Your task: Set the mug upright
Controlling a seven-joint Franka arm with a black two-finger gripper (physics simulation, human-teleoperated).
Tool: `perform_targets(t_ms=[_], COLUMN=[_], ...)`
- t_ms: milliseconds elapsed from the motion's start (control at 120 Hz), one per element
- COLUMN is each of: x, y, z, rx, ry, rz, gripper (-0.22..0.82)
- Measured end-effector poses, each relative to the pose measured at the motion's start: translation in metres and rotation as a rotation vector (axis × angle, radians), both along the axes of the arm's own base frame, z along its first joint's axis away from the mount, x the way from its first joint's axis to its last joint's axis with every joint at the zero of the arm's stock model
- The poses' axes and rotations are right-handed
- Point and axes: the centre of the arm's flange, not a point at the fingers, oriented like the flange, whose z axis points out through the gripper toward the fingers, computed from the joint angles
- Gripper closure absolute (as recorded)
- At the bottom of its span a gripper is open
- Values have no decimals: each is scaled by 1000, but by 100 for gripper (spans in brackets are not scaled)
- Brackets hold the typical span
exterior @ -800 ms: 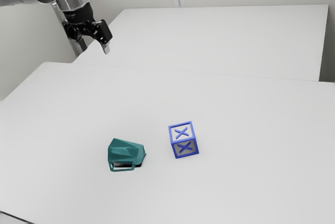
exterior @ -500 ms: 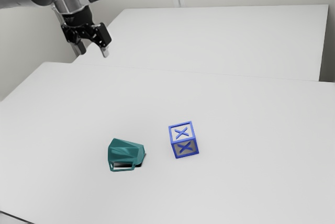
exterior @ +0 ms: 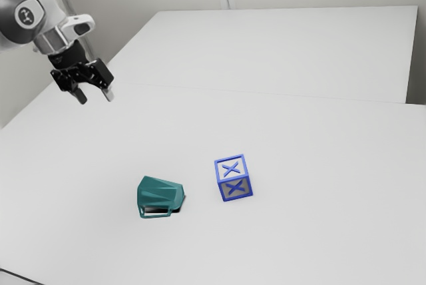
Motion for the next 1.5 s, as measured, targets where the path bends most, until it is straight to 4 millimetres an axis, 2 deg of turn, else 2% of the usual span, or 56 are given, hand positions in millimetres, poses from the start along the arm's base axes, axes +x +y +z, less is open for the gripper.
perform_targets(t_ms=[175,325,425,575,692,1200,1375,1500], x=[-11,-21,-26,-31,-42,-87,-90,-89], y=[15,30,33,38,46,50,52,53], z=[-43,-89,-116,-141,-168,-246,-268,-274], rx=[-136,-275,-366,-469,-534,-650,-673,-682], ry=[-47,-86,-130,-210,-254,-376,-411,-423], rz=[28,72,90,104,127,136,141,141], gripper=[1,1,1,1,1,1,1,1])
